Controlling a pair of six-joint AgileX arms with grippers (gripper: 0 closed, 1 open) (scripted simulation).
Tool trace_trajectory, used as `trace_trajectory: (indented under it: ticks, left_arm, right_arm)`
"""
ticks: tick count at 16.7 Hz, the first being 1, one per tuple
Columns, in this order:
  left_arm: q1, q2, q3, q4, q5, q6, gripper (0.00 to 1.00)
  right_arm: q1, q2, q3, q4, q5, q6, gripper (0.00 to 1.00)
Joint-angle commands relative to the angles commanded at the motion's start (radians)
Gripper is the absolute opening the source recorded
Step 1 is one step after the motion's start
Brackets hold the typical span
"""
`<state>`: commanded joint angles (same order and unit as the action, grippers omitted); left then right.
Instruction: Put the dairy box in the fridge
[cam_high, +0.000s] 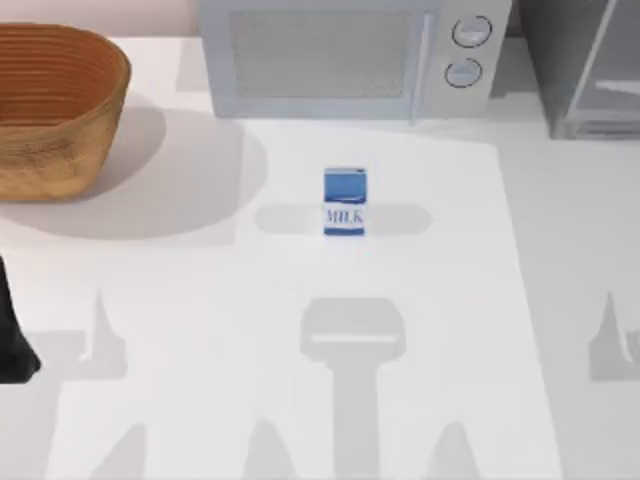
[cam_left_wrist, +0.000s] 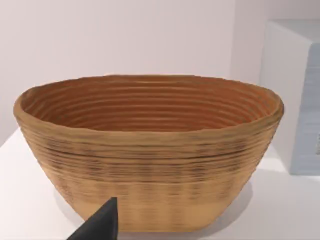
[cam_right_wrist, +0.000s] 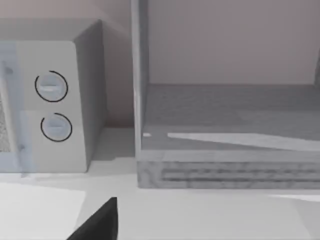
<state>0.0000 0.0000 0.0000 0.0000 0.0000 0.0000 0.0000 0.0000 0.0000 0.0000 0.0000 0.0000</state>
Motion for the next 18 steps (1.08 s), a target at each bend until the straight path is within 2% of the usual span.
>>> trace_trajectory:
  ticks: [6, 18]
  left_arm:
    - [0.0, 0.0, 0.0, 0.0, 0.0, 0.0, 1.0]
    - [0.0, 0.0, 0.0, 0.0, 0.0, 0.0, 1.0]
  right_arm:
    - [0.033, 0.07, 0.045, 0.021, 0.037, 0.022, 1.0]
    - [0.304, 0.662, 0.369, 0.218, 0.308, 0.16, 1.0]
